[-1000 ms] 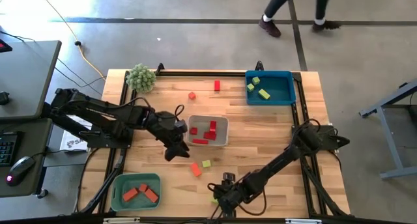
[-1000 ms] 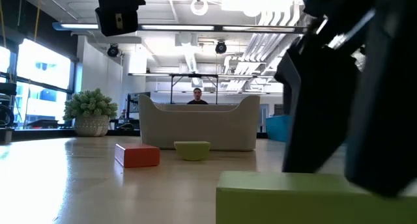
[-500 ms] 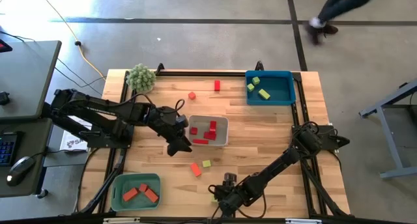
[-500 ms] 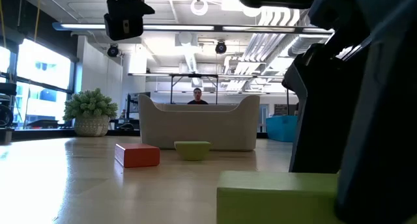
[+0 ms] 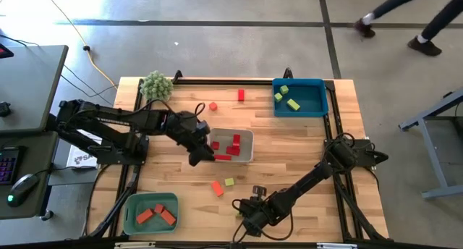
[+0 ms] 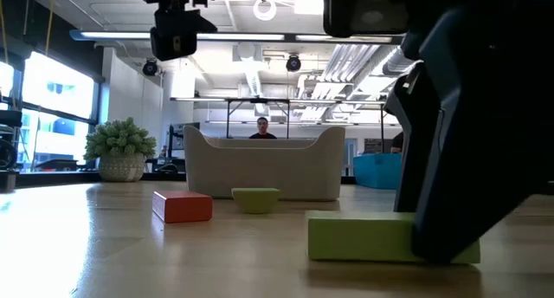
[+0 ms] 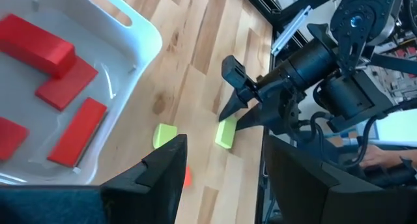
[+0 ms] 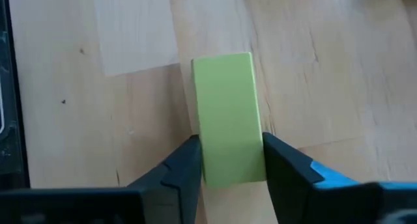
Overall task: Sort & place blocks by color
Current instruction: Put the green wooden block into the blue bin
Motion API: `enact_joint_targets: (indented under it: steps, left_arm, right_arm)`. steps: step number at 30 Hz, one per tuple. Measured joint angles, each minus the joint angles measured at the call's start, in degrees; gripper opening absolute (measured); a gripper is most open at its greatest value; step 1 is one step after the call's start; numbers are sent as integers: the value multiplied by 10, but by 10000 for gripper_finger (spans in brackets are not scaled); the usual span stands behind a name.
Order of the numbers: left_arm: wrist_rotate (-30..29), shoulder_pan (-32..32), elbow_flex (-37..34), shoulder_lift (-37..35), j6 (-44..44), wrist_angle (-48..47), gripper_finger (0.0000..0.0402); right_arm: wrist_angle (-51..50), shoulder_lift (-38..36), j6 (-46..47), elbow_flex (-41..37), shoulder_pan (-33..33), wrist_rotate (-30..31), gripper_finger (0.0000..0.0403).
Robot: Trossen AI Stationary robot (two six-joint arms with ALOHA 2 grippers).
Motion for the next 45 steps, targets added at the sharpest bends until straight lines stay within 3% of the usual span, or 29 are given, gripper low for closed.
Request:
enact_joint_targets:
  steps: [4,12,17,27,32,39,45]
  left_arm:
    - [0,12,0,0,18,0,191]
    - [-8,51,0,0,66,0,191]
    - [-39,83,0,0,103,0,191]
    - [-60,163,0,0,174,-1,191]
    - [-60,196,0,0,201,-30,191]
    - [-62,225,0,0,254,-58,191]
    - [-83,249,0,0,292,-57,191]
  right_arm:
    - [1,0,-11,2,-2,-2,100]
    - [-52,5,-62,53,-14,8,100]
    - [-139,7,-107,92,-44,57,99]
    - [-272,6,-191,153,-117,43,99]
    - [-395,5,-188,215,-139,19,99]
    - [-574,4,-159,296,-158,31,99]
    - [-577,-14,-165,294,-198,54,99]
